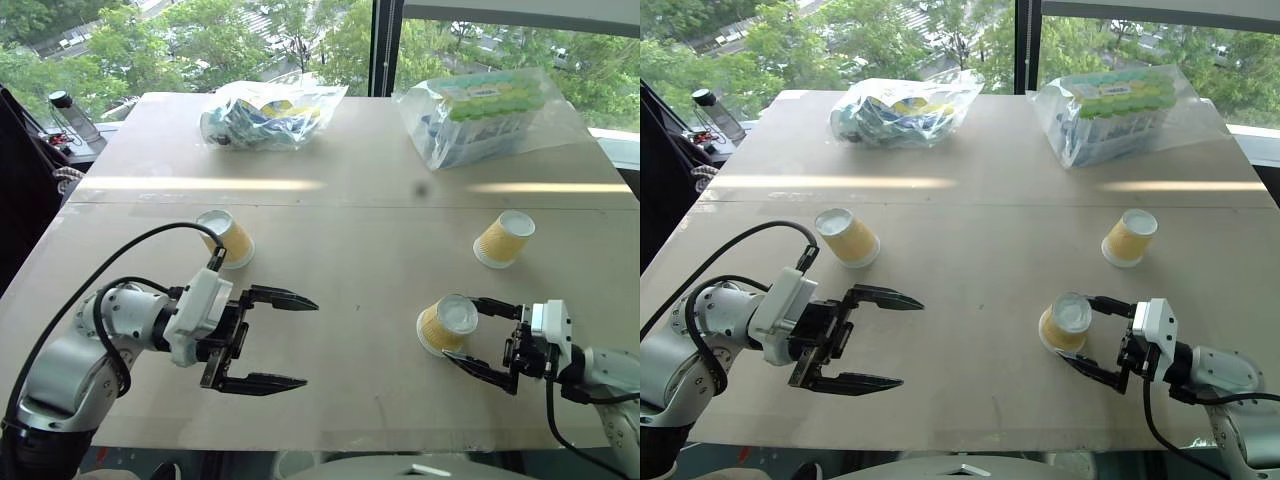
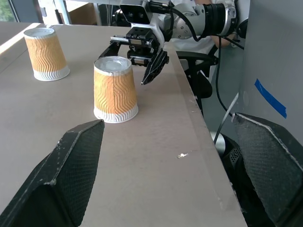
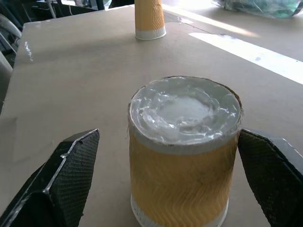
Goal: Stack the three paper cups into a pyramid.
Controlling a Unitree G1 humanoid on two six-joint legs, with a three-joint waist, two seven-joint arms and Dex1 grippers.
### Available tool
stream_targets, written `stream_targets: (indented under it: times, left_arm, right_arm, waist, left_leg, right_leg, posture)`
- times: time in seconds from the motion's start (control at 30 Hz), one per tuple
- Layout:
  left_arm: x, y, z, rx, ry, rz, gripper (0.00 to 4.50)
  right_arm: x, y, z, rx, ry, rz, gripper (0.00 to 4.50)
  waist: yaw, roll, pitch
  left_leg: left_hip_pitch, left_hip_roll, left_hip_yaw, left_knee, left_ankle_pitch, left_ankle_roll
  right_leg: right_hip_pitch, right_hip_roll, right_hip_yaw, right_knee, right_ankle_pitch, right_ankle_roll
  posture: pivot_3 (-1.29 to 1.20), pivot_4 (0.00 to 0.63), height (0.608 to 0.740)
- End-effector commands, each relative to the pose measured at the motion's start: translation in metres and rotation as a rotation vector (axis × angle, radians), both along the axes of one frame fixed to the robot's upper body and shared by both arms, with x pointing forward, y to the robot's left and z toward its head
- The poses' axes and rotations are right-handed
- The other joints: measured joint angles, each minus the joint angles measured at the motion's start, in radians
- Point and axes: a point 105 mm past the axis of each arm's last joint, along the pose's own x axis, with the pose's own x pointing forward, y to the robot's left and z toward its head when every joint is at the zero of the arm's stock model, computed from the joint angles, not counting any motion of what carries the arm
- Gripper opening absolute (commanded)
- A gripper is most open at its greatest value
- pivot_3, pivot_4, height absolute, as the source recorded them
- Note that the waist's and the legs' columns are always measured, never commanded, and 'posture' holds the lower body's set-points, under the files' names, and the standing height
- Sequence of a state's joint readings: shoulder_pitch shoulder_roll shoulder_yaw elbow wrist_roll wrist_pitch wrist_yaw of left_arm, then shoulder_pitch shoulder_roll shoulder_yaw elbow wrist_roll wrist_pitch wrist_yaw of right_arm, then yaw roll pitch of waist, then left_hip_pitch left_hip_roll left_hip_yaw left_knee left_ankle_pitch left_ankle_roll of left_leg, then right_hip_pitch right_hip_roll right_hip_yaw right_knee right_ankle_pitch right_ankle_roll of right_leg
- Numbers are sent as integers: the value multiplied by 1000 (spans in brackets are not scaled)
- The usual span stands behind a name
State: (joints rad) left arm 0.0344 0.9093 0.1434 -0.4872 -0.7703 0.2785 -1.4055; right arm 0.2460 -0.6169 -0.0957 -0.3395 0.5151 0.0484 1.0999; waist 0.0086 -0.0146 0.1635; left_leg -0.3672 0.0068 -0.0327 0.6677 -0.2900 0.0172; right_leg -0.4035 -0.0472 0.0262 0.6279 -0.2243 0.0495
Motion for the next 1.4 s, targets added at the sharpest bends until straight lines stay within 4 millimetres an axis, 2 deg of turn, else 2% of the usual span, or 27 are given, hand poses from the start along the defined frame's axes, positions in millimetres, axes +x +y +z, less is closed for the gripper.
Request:
stream_targets:
  times: [0.03, 0.17, 0.27, 0.37, 0.4, 0.53, 0.63, 0.67, 0.73, 0.8, 0.87, 0.97, 1.07, 1.17, 1.37, 1.4]
  left_arm:
    - [-2, -3, 5, -22, -41, -9, 4439]
    - [2, -5, 6, -60, -52, 30, 4439]
    - [3, -5, 6, -65, -59, 52, 4500]
    - [4, -5, 6, -71, -66, 70, 4500]
    - [4, -4, 6, -74, -68, 76, 4500]
    - [21, 2, 14, -153, -78, 244, 4500]
    - [34, 10, 17, -187, -68, 379, 4500]
    - [36, 13, 15, -177, -75, 415, 4500]
    - [39, 18, 13, -179, -75, 497, 4500]
    - [40, 20, 11, -186, -63, 563, 4500]
    - [41, 22, 9, -191, -58, 632, 4500]
    - [40, 22, 3, -176, -55, 676, 4500]
    - [37, 22, 1, -173, -55, 695, 4500]
    - [36, 24, -1, -169, -61, 714, 4500]
    - [36, 25, -5, -159, -62, 731, 4500]
    - [36, 25, -5, -159, -63, 731, 4500]
  right_arm:
    - [5, 5, 12, 28, -36, -4, 4500]
    - [10, 7, 15, 46, -33, -13, 4500]
    - [13, 7, 14, 46, -33, -15, 3670]
    - [14, 7, 13, 38, -35, -3, 2282]
    - [15, 8, 14, 44, -36, -2, 2123]
    - [25, 18, 22, 53, -76, 4, 2116]
    - [39, 27, 24, 31, -126, -13, 2116]
    - [50, 33, 26, 32, -127, -46, 2116]
    - [75, 49, 34, 48, -140, -108, 2116]
    - [103, 80, 53, 144, -109, -109, 2116]
    - [125, 103, 57, 113, -75, -109, 2116]
    - [145, 125, 58, 70, -27, -83, 2116]
    - [154, 142, 61, 67, 24, -50, 2116]
    - [148, 152, 56, 22, 36, 28, 2116]
    - [142, 156, 45, -42, 21, 59, 2116]
    - [144, 155, 47, -31, 16, 46, 2615]
  waist:
    - [1, 0, 0]
    - [3, 0, 0]
    - [3, 0, 0]
    - [2, 0, 0]
    - [2, 0, 0]
    - [-1, 0, 0]
    - [-4, 0, 0]
    - [-6, 0, 0]
    - [-21, 0, 0]
    - [-32, -1, 1]
    - [-40, -1, 2]
    - [-30, -2, 1]
    - [-22, -2, 1]
    - [-22, -2, 1]
    - [-26, -2, 1]
    - [-26, -2, 1]
  left_leg:
    - [0, 0, 0, 0, 0, 0]
    - [0, 0, 0, 0, 0, 0]
    - [-1, 0, 0, 0, 0, 0]
    - [-1, 0, -1, 0, 0, 0]
    - [-1, 0, -1, 0, 0, 0]
    - [0, 0, -1, 0, 0, 0]
    - [1, 0, -2, 1, 0, 0]
    - [1, 0, -2, 1, 0, 0]
    - [1, 0, -2, 1, 0, 0]
    - [3, -1, 0, 1, 0, 0]
    - [4, 0, 0, 1, 0, 0]
    - [2, -1, -4, 0, 0, -1]
    - [-2, -2, -4, 0, 0, -1]
    - [-10, -3, -3, 0, 3, -5]
    - [-11, -4, -3, 0, 1, -2]
    - [-11, -4, -4, 0, 1, -1]
  right_leg:
    - [0, 0, 0, 0, 0, 0]
    - [0, 0, 0, 0, 0, 0]
    - [0, 0, 0, 0, 0, 0]
    - [0, 0, 0, 0, 0, -1]
    - [0, 0, 0, 0, 0, -1]
    - [0, 0, 0, 1, 0, 0]
    - [0, 0, 0, 2, 1, 0]
    - [0, 0, 0, 2, 1, 1]
    - [0, 0, 1, 3, 1, 1]
    - [0, 0, 3, 5, 1, 1]
    - [-1, 1, 3, 6, 2, 0]
    - [-2, 0, 1, 10, 3, 2]
    - [-6, -1, 1, 9, 3, 2]
    - [-13, -3, 1, 9, 3, 2]
    - [-13, -4, -1, 8, 3, 2]
    - [-13, -4, -1, 8, 3, 2]
  posture:
    - [0, 150, 740]
    - [0, 150, 740]
    - [0, 150, 740]
    - [0, 150, 740]
    - [0, 150, 740]
    - [0, 150, 740]
    - [0, 150, 740]
    - [0, 150, 740]
    - [0, 150, 740]
    - [0, 150, 740]
    - [0, 150, 740]
    - [0, 150, 740]
    - [0, 150, 740]
    - [0, 150, 740]
    - [0, 150, 740]
    - [0, 150, 740]
